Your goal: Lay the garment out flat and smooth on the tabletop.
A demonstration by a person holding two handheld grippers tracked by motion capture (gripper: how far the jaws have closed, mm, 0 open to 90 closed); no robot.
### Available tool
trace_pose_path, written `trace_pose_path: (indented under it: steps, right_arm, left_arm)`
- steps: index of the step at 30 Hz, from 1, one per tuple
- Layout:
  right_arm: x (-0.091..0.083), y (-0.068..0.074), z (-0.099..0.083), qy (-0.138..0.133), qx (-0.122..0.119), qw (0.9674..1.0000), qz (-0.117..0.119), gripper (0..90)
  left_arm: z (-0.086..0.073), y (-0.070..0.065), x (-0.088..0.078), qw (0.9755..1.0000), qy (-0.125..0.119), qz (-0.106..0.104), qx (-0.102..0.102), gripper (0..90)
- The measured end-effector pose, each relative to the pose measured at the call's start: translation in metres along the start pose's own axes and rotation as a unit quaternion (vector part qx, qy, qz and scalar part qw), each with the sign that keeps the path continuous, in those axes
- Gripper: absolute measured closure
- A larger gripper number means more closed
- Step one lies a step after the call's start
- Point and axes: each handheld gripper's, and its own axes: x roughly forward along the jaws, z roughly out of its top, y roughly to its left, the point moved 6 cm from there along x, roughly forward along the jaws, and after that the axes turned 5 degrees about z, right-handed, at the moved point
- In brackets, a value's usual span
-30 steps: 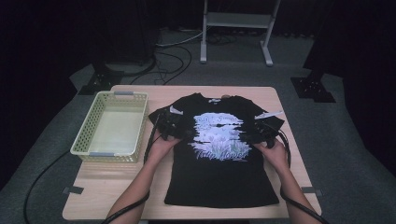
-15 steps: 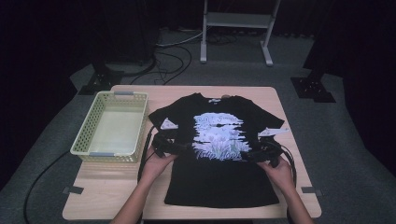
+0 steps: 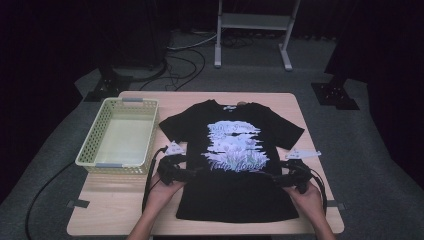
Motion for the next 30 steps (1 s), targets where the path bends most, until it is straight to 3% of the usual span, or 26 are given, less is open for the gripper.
trace_pose_path:
  steps: [30]
  right_arm:
    - [-0.059,0.002,-0.051,-0.021,0.017,0.9995,-0.018,11.6]
  left_arm:
    - [-0.026,-0.01,-0.043,0.9997,-0.023,0.01,-0.002,18.0]
